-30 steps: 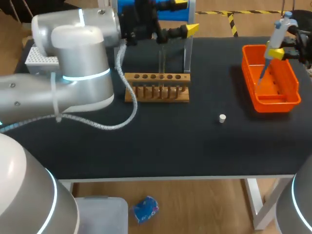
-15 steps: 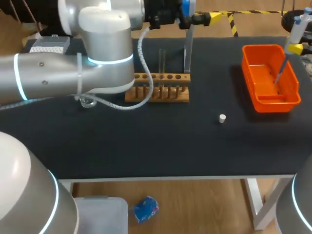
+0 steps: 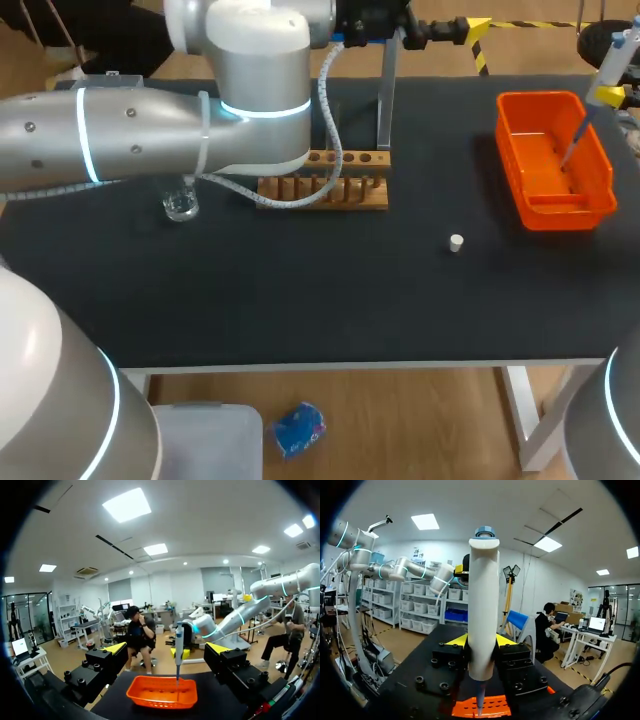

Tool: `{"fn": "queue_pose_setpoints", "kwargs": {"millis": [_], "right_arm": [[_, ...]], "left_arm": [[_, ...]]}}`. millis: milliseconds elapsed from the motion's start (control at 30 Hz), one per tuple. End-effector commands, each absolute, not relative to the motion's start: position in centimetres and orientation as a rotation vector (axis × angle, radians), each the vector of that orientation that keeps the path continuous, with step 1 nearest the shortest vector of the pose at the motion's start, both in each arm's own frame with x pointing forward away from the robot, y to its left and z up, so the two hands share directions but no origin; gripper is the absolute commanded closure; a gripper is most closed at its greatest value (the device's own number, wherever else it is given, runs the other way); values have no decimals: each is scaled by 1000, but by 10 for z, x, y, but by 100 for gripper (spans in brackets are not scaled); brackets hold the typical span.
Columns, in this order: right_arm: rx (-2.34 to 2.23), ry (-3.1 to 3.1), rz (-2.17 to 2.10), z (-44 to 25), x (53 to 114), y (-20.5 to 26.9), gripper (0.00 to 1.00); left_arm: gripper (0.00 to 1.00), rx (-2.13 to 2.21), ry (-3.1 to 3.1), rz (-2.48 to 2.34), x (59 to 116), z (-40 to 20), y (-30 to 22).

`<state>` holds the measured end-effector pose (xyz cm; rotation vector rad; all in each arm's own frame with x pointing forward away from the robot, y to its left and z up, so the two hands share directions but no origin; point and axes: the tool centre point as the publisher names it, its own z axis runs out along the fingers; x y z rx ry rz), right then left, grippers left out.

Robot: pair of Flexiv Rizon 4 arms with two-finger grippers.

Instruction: Invert the test tube, pick up the pipette, mount the tip to pipette, aspirate from beaker and dispense into the tube, eject the tip, return the pipette, and cap with the stopper.

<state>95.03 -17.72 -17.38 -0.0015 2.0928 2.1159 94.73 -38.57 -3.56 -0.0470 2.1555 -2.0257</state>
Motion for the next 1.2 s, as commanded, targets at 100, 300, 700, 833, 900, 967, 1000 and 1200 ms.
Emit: {"fn": "queue_pose_setpoints", "kwargs": {"millis": [100, 300, 700, 833, 900, 967, 1000, 1200], "right_arm": [[-67, 2123, 2148, -175, 956, -181, 100], [-67, 2123, 2148, -175, 956, -181, 100], [-67, 2123, 2148, -175, 956, -181, 100], [-67, 2123, 2148, -175, 956, -181, 100], [-67, 2123, 2148, -175, 956, -181, 100], [-67, 2123, 2148, -175, 956, -181, 100], [-67, 2123, 2148, -175, 956, -181, 100], [-67, 2123, 2148, -175, 956, -181, 100]], "left_arm": [[0, -58, 2136, -2030, 946, -38, -391], [0, -58, 2136, -2030, 946, -38, -391], [0, -127, 2101, -1936, 937, -33, -367], [0, -186, 2085, -1923, 932, -32, -375], [0, -209, 2106, -1881, 930, -34, -385], [0, -220, 2119, -1886, 928, -37, -398], [0, -220, 2118, -1876, 928, -37, -405], [0, -235, 2124, -1880, 929, -40, -449]]}}
